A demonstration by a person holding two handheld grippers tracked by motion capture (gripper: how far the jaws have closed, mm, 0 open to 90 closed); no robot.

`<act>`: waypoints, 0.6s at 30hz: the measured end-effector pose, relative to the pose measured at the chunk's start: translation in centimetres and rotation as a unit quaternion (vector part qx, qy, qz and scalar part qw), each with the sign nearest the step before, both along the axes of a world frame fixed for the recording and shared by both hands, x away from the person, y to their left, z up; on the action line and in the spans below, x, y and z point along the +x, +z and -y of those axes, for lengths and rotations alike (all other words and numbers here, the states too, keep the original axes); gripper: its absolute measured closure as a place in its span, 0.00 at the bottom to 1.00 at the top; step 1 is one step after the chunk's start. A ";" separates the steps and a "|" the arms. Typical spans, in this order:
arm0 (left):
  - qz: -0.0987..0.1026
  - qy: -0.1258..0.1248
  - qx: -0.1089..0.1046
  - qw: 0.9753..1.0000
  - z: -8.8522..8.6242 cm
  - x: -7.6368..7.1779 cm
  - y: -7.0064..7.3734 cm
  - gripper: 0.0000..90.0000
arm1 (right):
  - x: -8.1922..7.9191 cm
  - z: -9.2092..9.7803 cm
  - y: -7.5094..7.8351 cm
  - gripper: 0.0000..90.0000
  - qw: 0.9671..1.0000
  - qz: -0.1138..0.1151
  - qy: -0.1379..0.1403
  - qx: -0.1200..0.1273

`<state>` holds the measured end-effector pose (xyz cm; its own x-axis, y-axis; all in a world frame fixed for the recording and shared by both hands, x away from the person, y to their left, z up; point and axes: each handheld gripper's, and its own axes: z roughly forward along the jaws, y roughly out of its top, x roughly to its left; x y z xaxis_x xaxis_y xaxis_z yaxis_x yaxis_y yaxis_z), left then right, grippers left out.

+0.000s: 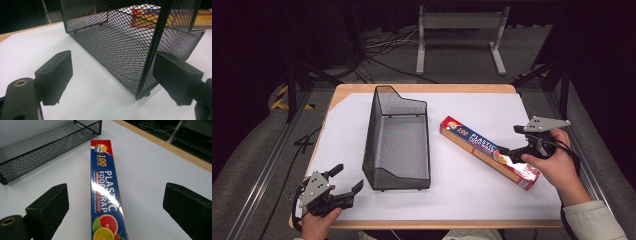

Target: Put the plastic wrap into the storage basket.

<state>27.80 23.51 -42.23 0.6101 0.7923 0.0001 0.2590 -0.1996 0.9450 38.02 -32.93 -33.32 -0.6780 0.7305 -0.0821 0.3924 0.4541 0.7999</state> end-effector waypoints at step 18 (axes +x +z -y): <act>0.000 0.003 -0.001 1.000 -0.2 0.1 0.0 0.19 | 3.8 -1.5 -2.1 0.05 0.996 -0.070 0.003 -0.056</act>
<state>27.87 23.68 -42.24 0.6057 0.7957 -0.0011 0.2600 -0.1965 0.9454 41.77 -31.40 -35.38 -0.6935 0.7174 -0.0661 0.4937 0.5401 0.6816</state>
